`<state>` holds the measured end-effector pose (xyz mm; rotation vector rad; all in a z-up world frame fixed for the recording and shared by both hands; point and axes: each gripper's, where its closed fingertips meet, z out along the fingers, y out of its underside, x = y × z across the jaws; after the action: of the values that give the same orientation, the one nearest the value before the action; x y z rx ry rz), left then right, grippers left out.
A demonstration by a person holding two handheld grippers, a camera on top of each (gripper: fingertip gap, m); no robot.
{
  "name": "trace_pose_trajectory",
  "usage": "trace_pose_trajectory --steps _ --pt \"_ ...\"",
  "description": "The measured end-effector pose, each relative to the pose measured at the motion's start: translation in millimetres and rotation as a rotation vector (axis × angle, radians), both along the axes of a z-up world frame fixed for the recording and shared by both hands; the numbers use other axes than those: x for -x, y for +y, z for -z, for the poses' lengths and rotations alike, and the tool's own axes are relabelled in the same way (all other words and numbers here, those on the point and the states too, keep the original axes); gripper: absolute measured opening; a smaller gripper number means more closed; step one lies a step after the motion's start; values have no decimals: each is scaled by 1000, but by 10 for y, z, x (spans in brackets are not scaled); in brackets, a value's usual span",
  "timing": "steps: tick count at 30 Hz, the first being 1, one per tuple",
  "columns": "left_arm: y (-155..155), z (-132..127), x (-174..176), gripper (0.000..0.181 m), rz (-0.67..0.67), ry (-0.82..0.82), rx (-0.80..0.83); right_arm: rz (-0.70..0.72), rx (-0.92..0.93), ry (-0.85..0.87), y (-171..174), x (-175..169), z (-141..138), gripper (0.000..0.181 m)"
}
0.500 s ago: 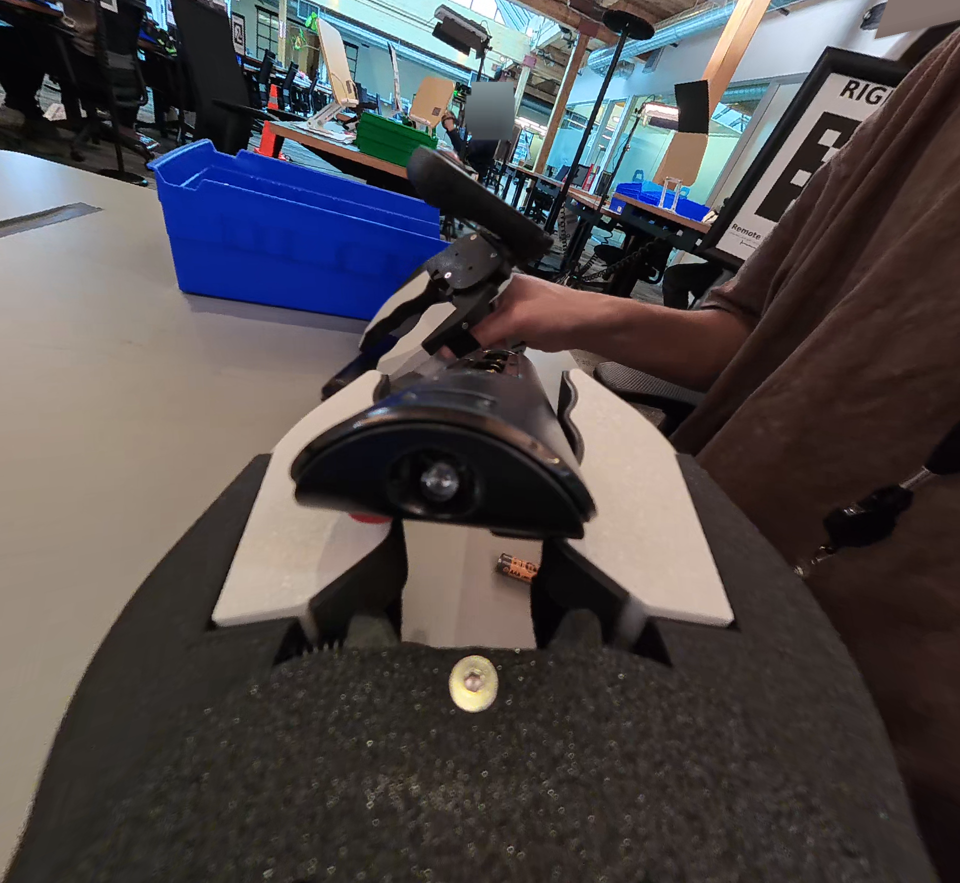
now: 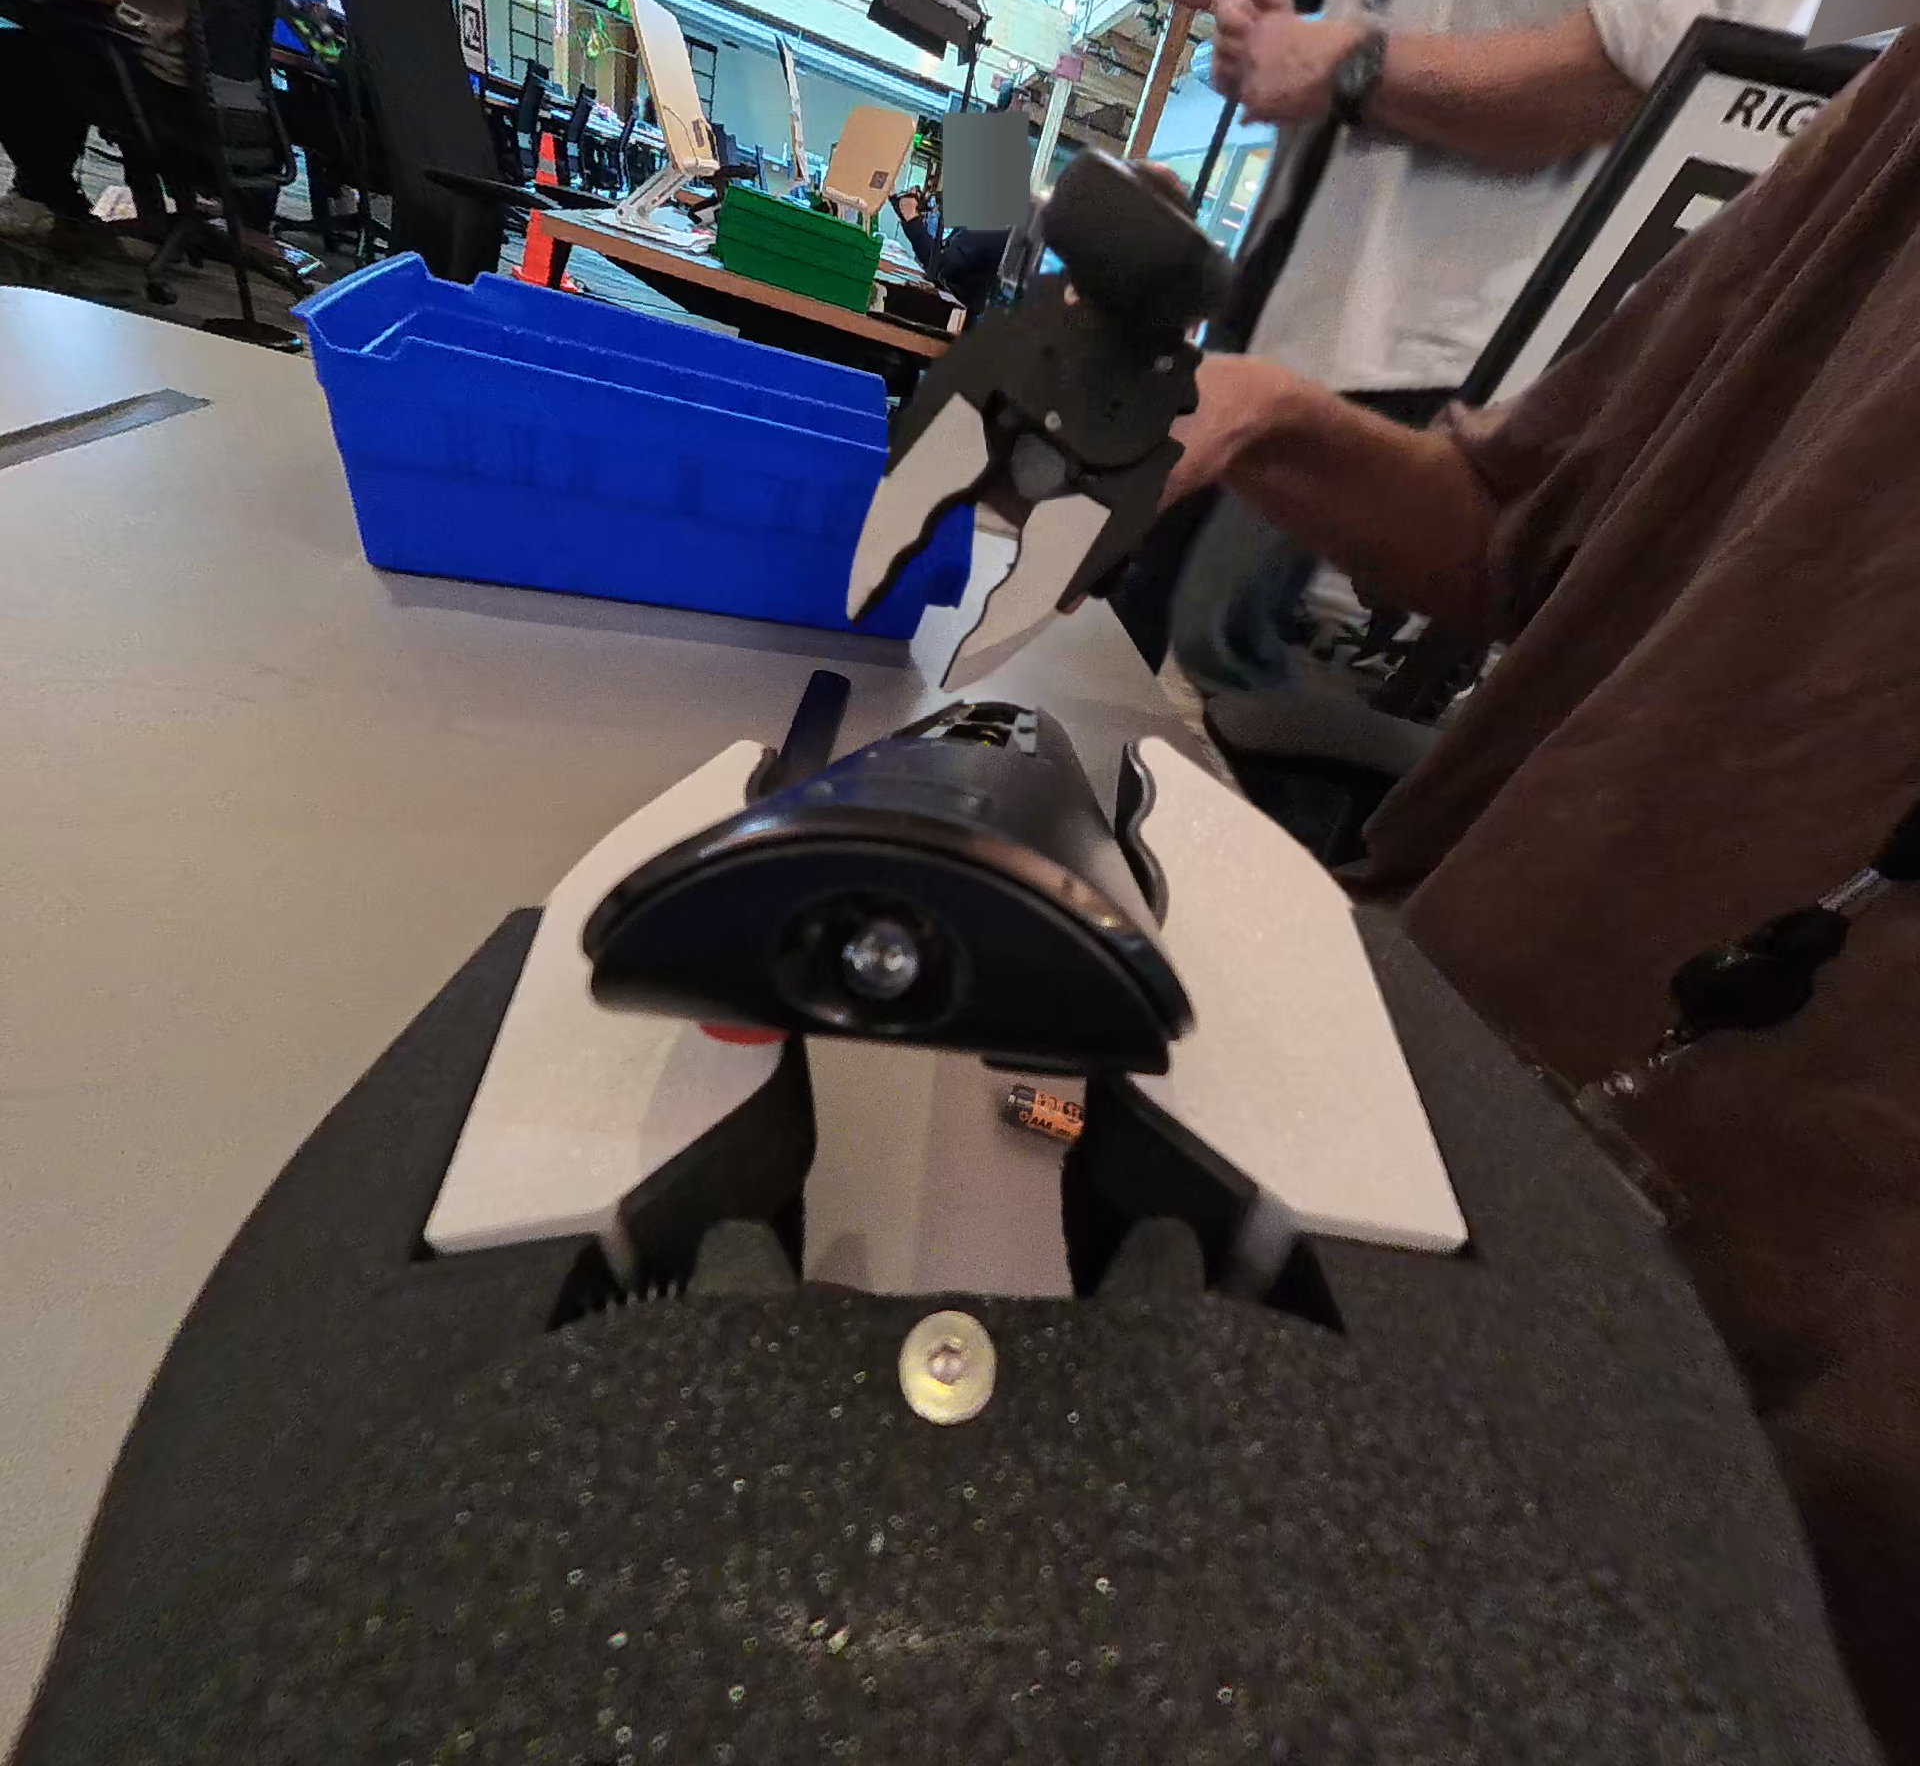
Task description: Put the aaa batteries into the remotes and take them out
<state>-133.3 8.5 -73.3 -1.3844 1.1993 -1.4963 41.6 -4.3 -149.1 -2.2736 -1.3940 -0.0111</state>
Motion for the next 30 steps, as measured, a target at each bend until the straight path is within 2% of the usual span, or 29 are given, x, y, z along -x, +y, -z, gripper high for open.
trace_pose_trajectory --steps 3,7,12,15,17,21,24,27,30 --pt "-18 16 -16 62 -7 15 -30 -169 24 -177 164 -47 63 34" --pt "-9 17 -10 62 -23 23 -58 -193 180 -300 269 -149 357 35" --pt "31 -5 13 62 -42 9 -65 -183 246 -342 276 -188 468 35" --pt "43 -20 20 62 -47 -7 -69 -163 254 -342 282 -167 480 31" --pt "56 -34 26 62 -53 -21 -70 -176 289 -330 216 -137 494 19" --pt "88 -48 43 62 -75 -33 -93 -180 264 -300 227 -109 466 19" --pt "116 -55 51 62 -94 -41 -111 -175 220 -199 273 12 199 19" --pt "129 -50 51 62 -105 -41 -125 -195 163 -64 328 233 -340 19" --pt "137 -56 37 62 -120 -53 -148 -285 181 82 248 621 -836 18"
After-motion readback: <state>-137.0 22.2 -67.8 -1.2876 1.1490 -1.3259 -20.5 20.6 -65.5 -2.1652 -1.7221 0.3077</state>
